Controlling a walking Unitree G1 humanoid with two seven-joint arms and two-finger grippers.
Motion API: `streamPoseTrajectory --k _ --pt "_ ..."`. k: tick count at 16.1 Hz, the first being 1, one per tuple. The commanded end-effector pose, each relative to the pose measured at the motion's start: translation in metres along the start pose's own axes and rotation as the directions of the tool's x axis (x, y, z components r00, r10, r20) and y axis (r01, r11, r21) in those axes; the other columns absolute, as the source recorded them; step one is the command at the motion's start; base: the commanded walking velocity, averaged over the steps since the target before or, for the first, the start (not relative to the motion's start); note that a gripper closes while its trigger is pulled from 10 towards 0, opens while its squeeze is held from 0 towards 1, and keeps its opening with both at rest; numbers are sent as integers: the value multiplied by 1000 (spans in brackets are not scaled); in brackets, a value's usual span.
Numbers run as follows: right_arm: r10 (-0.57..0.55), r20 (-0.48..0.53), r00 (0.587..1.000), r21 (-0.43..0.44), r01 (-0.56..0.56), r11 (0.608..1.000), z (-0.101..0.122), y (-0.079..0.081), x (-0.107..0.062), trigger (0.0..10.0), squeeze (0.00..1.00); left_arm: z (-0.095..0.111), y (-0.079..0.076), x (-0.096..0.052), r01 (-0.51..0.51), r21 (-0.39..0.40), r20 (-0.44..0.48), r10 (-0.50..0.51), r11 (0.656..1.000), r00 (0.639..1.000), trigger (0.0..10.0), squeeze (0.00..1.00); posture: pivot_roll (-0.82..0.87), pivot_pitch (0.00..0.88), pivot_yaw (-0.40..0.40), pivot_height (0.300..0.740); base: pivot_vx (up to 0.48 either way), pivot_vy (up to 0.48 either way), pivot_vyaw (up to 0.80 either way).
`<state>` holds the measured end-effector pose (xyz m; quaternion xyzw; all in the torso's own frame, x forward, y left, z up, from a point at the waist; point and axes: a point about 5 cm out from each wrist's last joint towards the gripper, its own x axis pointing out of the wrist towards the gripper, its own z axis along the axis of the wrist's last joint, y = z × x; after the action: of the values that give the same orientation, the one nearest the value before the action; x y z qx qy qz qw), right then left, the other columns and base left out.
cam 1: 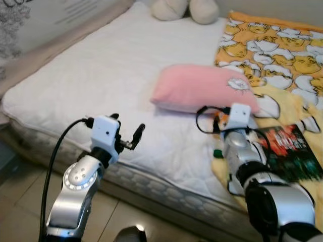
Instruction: Clean up the room
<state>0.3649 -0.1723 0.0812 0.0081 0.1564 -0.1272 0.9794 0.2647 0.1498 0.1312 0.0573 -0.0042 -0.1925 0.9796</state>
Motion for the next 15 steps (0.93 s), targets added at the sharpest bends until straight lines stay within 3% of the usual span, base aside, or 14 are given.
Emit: streamPoseTrajectory --k 1,5,10,14,15 --pt "3 29 1000 -26 -2 1000 4 -2 1 10000 0 1 -5 6 26 3 6 -27 1000 1000 10000 0 129 40 -3 740 0 0 -775" --pt "22 21 1000 -19 -22 1000 3 0 0 10000 0 -1 -7 12 28 5 7 -28 1000 1000 10000 0 119 29 -12 740 0 0 -759" --pt "142 -2 990 72 -141 987 5 14 0 10000 0 -1 -10 9 26 40 23 -27 999 999 10000 0 136 39 -29 736 0 0 0" --pt "135 -60 989 94 -129 987 -3 11 0 10000 0 15 -44 6 250 120 58 -258 961 964 10000 0 160 50 -41 736 0 0 0" --pt "132 -92 987 97 -123 988 -7 10 0 10000 0 20 -51 8 273 106 75 -282 956 957 10000 0 159 49 -44 736 0 0 0"
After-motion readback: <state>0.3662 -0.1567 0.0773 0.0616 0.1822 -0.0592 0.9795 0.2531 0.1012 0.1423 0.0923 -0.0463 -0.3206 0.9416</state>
